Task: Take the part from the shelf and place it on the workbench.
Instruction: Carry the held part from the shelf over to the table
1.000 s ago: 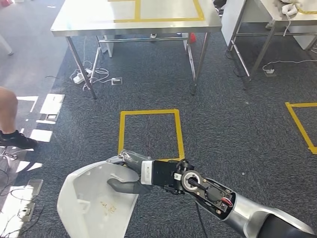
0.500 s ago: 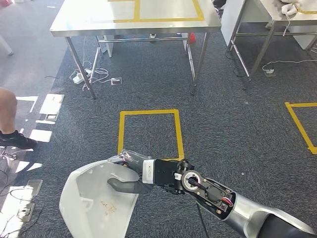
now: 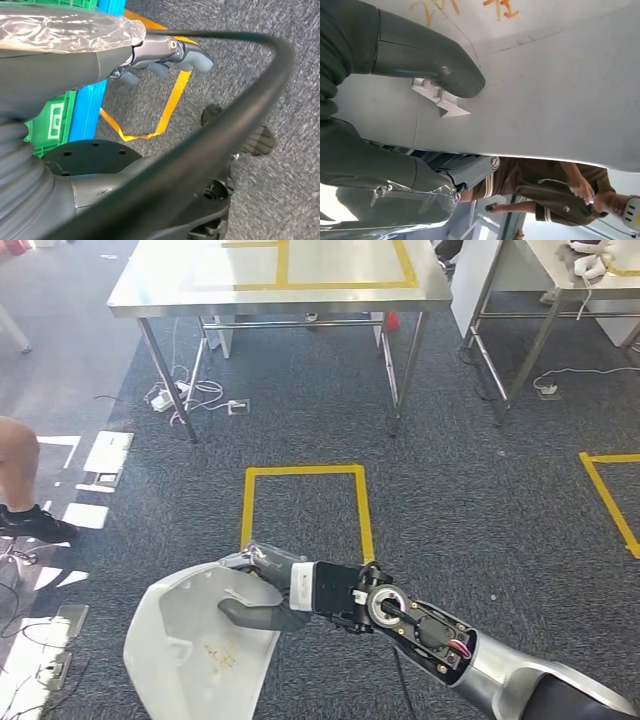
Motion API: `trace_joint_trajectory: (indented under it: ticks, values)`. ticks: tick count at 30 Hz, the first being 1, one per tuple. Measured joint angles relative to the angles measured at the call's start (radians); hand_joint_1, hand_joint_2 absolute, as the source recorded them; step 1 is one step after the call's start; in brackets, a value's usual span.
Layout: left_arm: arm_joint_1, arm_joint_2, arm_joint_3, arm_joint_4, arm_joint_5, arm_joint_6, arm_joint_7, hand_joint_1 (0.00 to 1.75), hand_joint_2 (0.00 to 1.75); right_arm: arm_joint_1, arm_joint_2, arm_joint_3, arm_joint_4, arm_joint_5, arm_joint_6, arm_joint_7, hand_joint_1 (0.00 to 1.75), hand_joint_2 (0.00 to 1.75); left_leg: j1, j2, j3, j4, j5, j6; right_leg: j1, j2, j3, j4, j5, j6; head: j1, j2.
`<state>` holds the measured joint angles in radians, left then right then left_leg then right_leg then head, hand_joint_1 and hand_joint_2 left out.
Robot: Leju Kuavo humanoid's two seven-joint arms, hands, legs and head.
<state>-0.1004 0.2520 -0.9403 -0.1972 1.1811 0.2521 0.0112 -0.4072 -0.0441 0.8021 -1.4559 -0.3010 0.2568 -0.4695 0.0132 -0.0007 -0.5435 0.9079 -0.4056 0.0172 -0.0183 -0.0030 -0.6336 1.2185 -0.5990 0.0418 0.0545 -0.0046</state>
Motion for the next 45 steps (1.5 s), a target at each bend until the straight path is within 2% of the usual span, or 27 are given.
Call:
trace_joint_trajectory:
  ticks: [1,2,4,5,7,10,12,14,15,16,17,19,20,22,25,27,29,31,32,33,34,36,37,39,40,42,45]
  values:
    - [0.001,-0.001,0.000,0.000,0.000,-0.001,0.000,0.00,1.75,0.003,0.000,-0.001,0.001,-0.001,-0.001,-0.001,1.75,1.75,0.002,-0.002,0.005,0.001,-0.004,-0.003,-0.004,0.000,-0.018,0.021,0.007,0.004,0.001,0.000]
    - [0.001,-0.002,0.000,0.000,0.000,-0.002,0.000,0.00,1.75,0.006,0.000,-0.002,0.002,-0.004,-0.002,-0.002,1.75,1.75,0.005,-0.005,0.010,0.002,-0.009,-0.008,-0.008,0.000,-0.016,0.002,0.035,0.009,0.001,0.000]
    - [0.002,-0.004,0.000,0.000,-0.001,-0.002,0.000,0.00,1.75,0.008,0.000,-0.005,0.004,-0.014,-0.001,-0.005,1.75,1.75,0.012,-0.010,0.022,0.010,-0.024,-0.023,-0.018,0.002,0.036,-0.127,0.116,0.023,0.005,0.000]
    - [0.002,-0.003,0.000,0.000,-0.001,-0.003,0.000,0.00,1.75,0.007,0.000,-0.006,0.005,-0.019,0.000,-0.006,1.75,1.75,0.013,-0.014,0.024,0.019,-0.033,-0.032,-0.021,0.006,0.065,-0.189,0.138,0.025,0.008,0.000]
    - [0.000,0.000,0.000,0.001,-0.001,-0.003,0.000,0.00,1.75,0.009,0.000,-0.009,0.007,-0.025,0.003,-0.007,1.75,1.75,0.010,-0.019,0.021,0.029,-0.042,-0.046,-0.020,0.012,0.091,-0.237,0.138,0.015,0.011,0.000]
    - [-0.001,0.000,0.000,0.001,-0.001,-0.003,-0.001,0.00,1.75,0.011,0.001,-0.012,0.009,-0.027,0.005,-0.008,1.75,1.75,0.014,-0.017,0.019,0.042,-0.053,-0.059,-0.017,0.013,0.100,-0.237,0.126,-0.016,0.002,0.000]
    - [-0.002,0.000,0.000,0.001,-0.002,-0.003,-0.002,0.00,1.75,0.010,0.001,-0.013,0.009,-0.028,0.005,-0.009,1.75,1.75,0.014,-0.010,-0.026,0.129,-0.085,-0.064,-0.016,0.010,0.116,-0.241,0.118,-0.031,-0.006,0.000]
    - [-0.003,0.000,0.000,0.001,-0.002,-0.004,-0.003,0.00,1.75,0.010,0.001,-0.014,0.010,-0.031,0.006,-0.009,1.75,1.75,0.013,-0.007,-0.125,0.279,-0.125,-0.064,-0.010,0.008,0.126,-0.241,0.107,-0.041,-0.013,0.000]
    - [-0.001,-0.001,0.000,0.001,-0.003,-0.005,-0.004,0.00,1.75,0.011,0.001,-0.014,0.010,-0.033,0.006,-0.009,1.75,1.75,0.012,-0.007,-0.170,0.334,-0.128,-0.061,-0.005,0.008,0.132,-0.241,0.100,-0.044,-0.014,0.000]
    - [0.001,-0.001,0.000,0.001,-0.003,-0.006,-0.004,0.00,1.75,0.011,0.001,-0.014,0.011,-0.035,0.007,-0.010,1.75,1.75,0.010,-0.007,-0.197,0.351,-0.111,-0.055,-0.001,0.009,0.140,-0.242,0.092,-0.046,-0.014,0.000]
    - [0.003,-0.001,0.000,0.001,-0.003,-0.007,-0.004,0.00,1.75,0.011,0.001,-0.015,0.011,-0.038,0.007,-0.010,1.75,1.75,0.006,-0.007,-0.202,0.326,-0.073,-0.046,0.003,0.011,0.150,-0.242,0.084,-0.048,-0.014,0.000]
    - [0.005,0.003,0.000,0.001,-0.004,-0.007,-0.005,0.00,1.75,0.011,0.001,-0.017,0.012,-0.046,0.010,-0.013,1.75,1.75,-0.010,-0.007,-0.163,0.193,0.021,-0.019,0.006,0.014,0.171,-0.246,0.066,-0.048,-0.014,0.000]
    - [0.005,0.006,0.000,0.001,-0.004,-0.007,-0.005,0.00,1.75,0.011,0.001,-0.018,0.012,-0.051,0.012,-0.014,1.75,1.75,-0.018,-0.007,-0.137,0.133,0.046,-0.006,0.006,0.016,0.177,-0.250,0.057,-0.045,-0.013,0.000]
    - [0.003,0.013,0.000,0.002,-0.004,-0.007,-0.006,0.00,1.75,0.011,0.001,-0.020,0.013,-0.060,0.014,-0.016,1.75,1.75,-0.032,-0.007,-0.102,0.066,0.044,0.012,0.001,0.017,0.187,-0.260,0.050,-0.036,-0.014,0.000]
    - [0.006,0.014,0.000,0.002,-0.004,-0.007,-0.009,0.00,1.75,0.011,0.001,-0.022,0.012,-0.066,0.015,-0.018,1.75,1.75,-0.030,-0.003,-0.051,0.017,0.022,0.016,0.001,0.014,0.211,-0.246,0.057,-0.021,-0.017,0.000]
    - [0.008,0.015,0.000,0.002,-0.004,-0.008,-0.009,0.00,1.75,0.009,0.001,-0.025,0.012,-0.068,0.015,-0.020,1.75,1.75,-0.024,-0.003,-0.011,-0.004,0.009,0.017,0.004,0.012,0.166,-0.153,0.038,-0.017,-0.013,0.000]
    - [0.007,0.013,0.000,0.002,-0.004,-0.008,-0.010,0.00,1.75,0.010,0.001,-0.027,0.013,-0.069,0.015,-0.021,1.75,1.75,-0.023,-0.003,0.017,-0.008,-0.011,0.018,0.003,0.012,0.083,-0.027,-0.014,-0.011,-0.010,0.000]
    - [0.009,0.010,0.000,0.002,-0.005,-0.009,-0.010,0.00,1.75,0.016,0.000,-0.028,0.014,-0.069,0.015,-0.021,1.75,1.75,-0.022,-0.003,0.049,-0.008,-0.037,0.013,-0.001,0.011,0.021,0.016,-0.046,-0.003,-0.006,0.000]
    - [0.010,0.008,0.000,0.002,-0.005,-0.009,-0.010,0.00,1.75,0.017,0.000,-0.029,0.015,-0.069,0.015,-0.021,1.75,1.75,-0.020,-0.003,0.070,-0.008,-0.052,0.009,-0.003,0.010,0.010,-0.009,-0.032,0.000,-0.006,0.000]
    - [0.011,0.007,0.000,0.002,-0.005,-0.009,-0.010,0.00,1.75,0.018,0.000,-0.030,0.016,-0.069,0.015,-0.021,1.75,1.75,-0.018,-0.003,0.091,-0.008,-0.067,0.005,-0.006,0.008,0.009,-0.059,0.009,0.003,-0.004,0.000]
    - [0.012,0.006,0.000,0.002,-0.005,-0.009,-0.010,0.00,1.75,0.020,-0.001,-0.031,0.018,-0.069,0.014,-0.021,1.75,1.75,-0.017,-0.002,0.110,-0.007,-0.084,-0.001,-0.009,0.002,0.009,-0.124,0.080,0.006,-0.001,0.000]
    - [0.011,0.005,0.000,0.002,-0.006,-0.010,-0.010,0.00,1.75,0.028,-0.005,-0.032,0.022,-0.069,0.011,-0.021,1.75,1.75,-0.017,-0.001,0.131,0.001,-0.113,-0.013,-0.009,-0.007,0.012,-0.208,0.174,-0.003,-0.004,0.000]
    - [0.009,0.006,0.000,0.003,-0.007,-0.010,-0.011,0.00,1.75,0.031,-0.006,-0.032,0.023,-0.069,0.010,-0.020,1.75,1.75,-0.017,0.000,0.135,0.005,-0.122,-0.020,-0.005,-0.009,0.013,-0.222,0.194,-0.013,-0.006,0.000]
    - [0.004,0.006,-0.001,0.003,-0.009,-0.010,-0.012,0.00,1.75,0.032,-0.007,-0.037,0.021,-0.069,0.006,-0.021,1.75,1.75,-0.013,0.002,0.126,0.032,-0.121,-0.034,0.000,0.001,0.028,-0.221,0.182,-0.033,-0.005,0.000]
    - [0.002,0.006,-0.001,0.003,-0.010,-0.011,-0.012,0.00,1.75,0.031,-0.008,-0.039,0.020,-0.070,0.004,-0.022,1.75,1.75,-0.011,0.002,0.116,0.053,-0.114,-0.039,-0.002,0.003,0.034,-0.225,0.178,-0.038,-0.002,0.000]
    - [0.002,0.006,-0.001,0.003,-0.011,-0.011,-0.013,0.00,1.75,0.030,-0.007,-0.042,0.017,-0.071,0.002,-0.023,1.75,1.75,-0.010,0.002,0.096,0.089,-0.101,-0.043,-0.005,0.006,0.045,-0.232,0.176,-0.042,0.000,0.000]
    - [0.002,0.006,-0.001,0.003,-0.011,-0.011,-0.013,0.00,1.75,0.030,-0.007,-0.042,0.017,-0.071,0.002,-0.023,1.75,1.75,-0.010,0.002,0.096,0.089,-0.101,-0.043,-0.005,0.006,0.045,-0.232,0.176,-0.042,0.000,0.000]
